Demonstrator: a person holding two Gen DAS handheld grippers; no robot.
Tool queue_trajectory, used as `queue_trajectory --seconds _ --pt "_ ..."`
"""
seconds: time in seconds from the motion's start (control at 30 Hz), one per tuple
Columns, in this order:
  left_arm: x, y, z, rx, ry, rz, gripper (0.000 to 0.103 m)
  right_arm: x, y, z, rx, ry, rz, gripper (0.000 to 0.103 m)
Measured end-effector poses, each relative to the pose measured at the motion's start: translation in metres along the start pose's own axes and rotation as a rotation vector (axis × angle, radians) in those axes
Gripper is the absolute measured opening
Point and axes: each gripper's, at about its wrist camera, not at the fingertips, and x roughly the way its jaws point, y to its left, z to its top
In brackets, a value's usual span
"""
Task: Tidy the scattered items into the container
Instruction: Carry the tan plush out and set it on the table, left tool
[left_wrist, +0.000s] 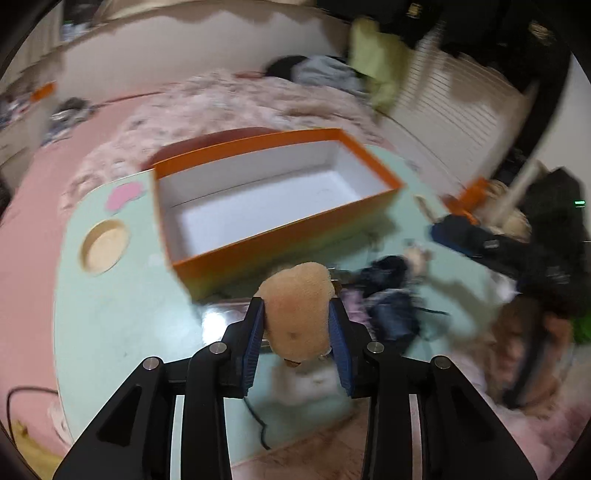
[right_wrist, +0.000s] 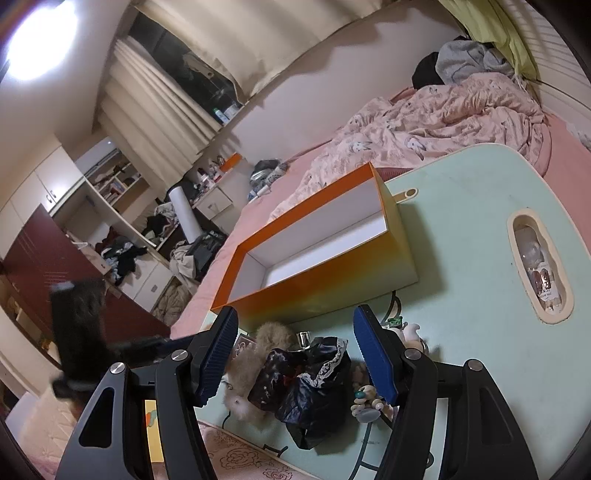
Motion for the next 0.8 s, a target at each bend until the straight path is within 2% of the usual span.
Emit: queue_trajectory --seconds 0.07,0.13,0.17,0.23,0.27,0.4,0.47,0.57,0.6,0.7,0.8 --pt "0.009 -0.001 -0.005 -0.005 0.019 -0.037 0.041 0.000 0.000 0.000 -0.001 0.000 0.001 0.065" --pt "0.010 0.000 -0.007 -0.017 0.001 -0.030 0.048 0.000 -0.001 0.000 0.000 -0.001 -0.002 0.065" --pt "0.007 -0.001 -0.008 -0.015 -0.034 -0.001 0.049 0.000 -0.001 0.001 0.000 -0.001 -0.002 0.065" --pt "0.001 0.000 -0.006 -0.013 -0.113 0.035 0.060 0.000 -0.001 0.001 0.000 -0.001 -0.004 0.065" --pt "-0.009 0.002 -0.006 -0.019 -0.173 0.037 0.062 -0.001 -0.001 0.002 0.001 -0.002 -0.006 0.065" --pt "-0.046 0.015 -0.008 -0.045 -0.332 -0.036 0.072 -0.003 -0.007 0.006 0.008 -0.010 -0.015 0.065" --pt "-0.062 0.028 -0.011 -0.089 -0.396 -0.006 0.078 -0.005 -0.011 0.010 0.016 -0.022 -0.023 0.065" --pt "-0.069 0.055 -0.014 -0.177 -0.428 0.058 0.080 -0.013 -0.018 0.023 0.028 -0.058 -0.037 0.065" --pt "-0.069 0.064 -0.016 -0.210 -0.434 0.059 0.080 -0.017 -0.021 0.029 0.037 -0.072 -0.035 0.065" --pt "-0.060 0.095 -0.023 -0.358 -0.441 0.001 0.080 -0.020 -0.038 0.054 0.096 -0.101 -0.012 0.066" --pt "-0.037 0.116 -0.022 -0.472 -0.385 -0.063 0.080 -0.011 -0.057 0.075 0.154 -0.094 -0.006 0.068"
